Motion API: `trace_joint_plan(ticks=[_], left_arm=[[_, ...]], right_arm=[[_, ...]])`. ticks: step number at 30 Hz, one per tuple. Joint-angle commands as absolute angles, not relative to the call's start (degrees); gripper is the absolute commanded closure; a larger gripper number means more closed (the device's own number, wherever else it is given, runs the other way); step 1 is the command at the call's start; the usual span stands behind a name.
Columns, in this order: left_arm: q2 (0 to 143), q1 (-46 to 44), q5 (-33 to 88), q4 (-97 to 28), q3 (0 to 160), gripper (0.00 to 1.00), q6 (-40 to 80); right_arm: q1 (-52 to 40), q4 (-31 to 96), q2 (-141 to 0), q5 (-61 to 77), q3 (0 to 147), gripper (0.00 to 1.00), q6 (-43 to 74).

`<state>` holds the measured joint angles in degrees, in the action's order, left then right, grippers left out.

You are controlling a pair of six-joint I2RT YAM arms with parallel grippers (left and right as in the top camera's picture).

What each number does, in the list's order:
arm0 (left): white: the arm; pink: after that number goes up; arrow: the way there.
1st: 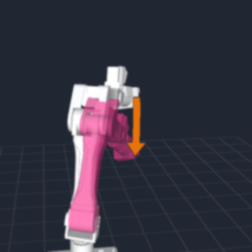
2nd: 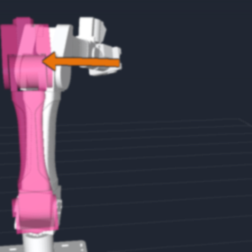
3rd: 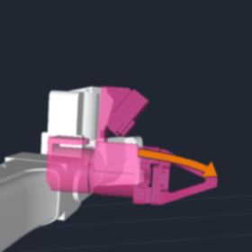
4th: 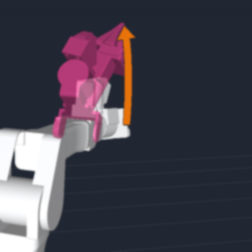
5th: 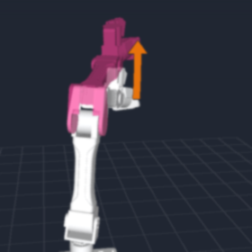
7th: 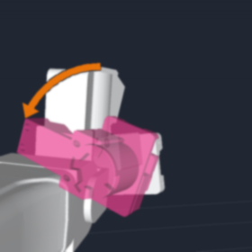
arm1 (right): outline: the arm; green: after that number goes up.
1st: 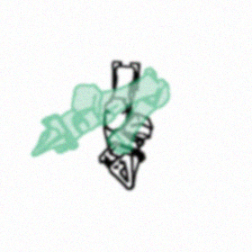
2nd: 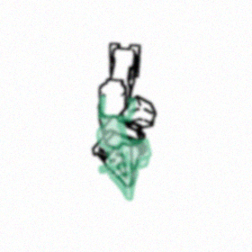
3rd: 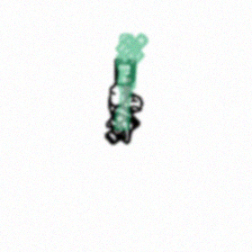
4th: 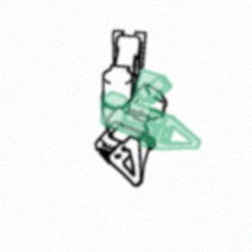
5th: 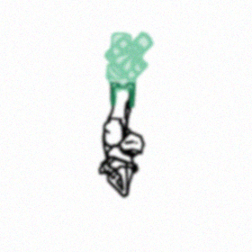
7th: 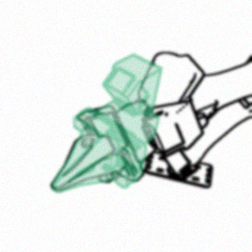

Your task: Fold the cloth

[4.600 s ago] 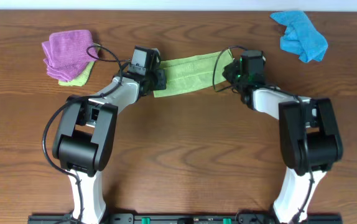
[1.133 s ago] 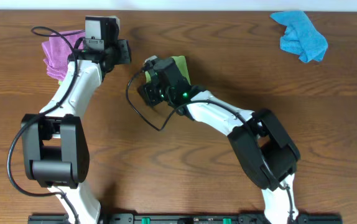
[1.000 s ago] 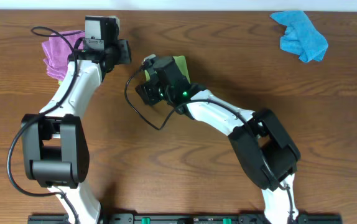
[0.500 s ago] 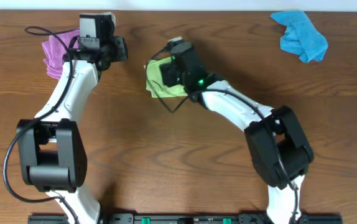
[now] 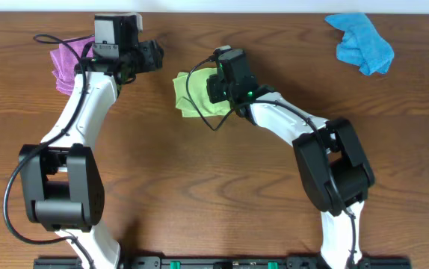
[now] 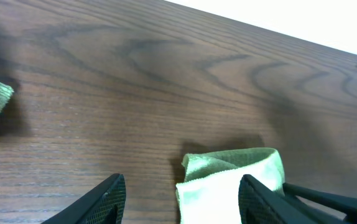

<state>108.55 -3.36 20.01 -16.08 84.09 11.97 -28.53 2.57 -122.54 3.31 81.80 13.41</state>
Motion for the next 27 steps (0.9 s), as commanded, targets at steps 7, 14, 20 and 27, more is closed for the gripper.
trace_joint_plan(ticks=[7, 14, 20, 27], left_arm=[[107.11, -3.01, 23.4, -15.99, 85.58, 0.39, 12.49], [107.09, -3.01, 25.43, -15.94, 85.58, 0.32, 12.47], [105.71, -2.79, 25.5, -15.35, 85.58, 0.05, 12.43], [104.75, -0.05, 28.6, -15.18, 85.58, 0.05, 15.62]], right_arm=[[-28.8, 3.53, -126.43, 2.96, 82.76, 0.92, 13.65], [-28.8, 1.3, -126.43, 0.95, 82.89, 0.71, 13.65], [-28.82, 0.64, -122.87, 2.31, 84.97, 0.3, 13.67], [-28.75, 5.02, -116.6, 4.95, 85.19, 0.01, 13.65]])
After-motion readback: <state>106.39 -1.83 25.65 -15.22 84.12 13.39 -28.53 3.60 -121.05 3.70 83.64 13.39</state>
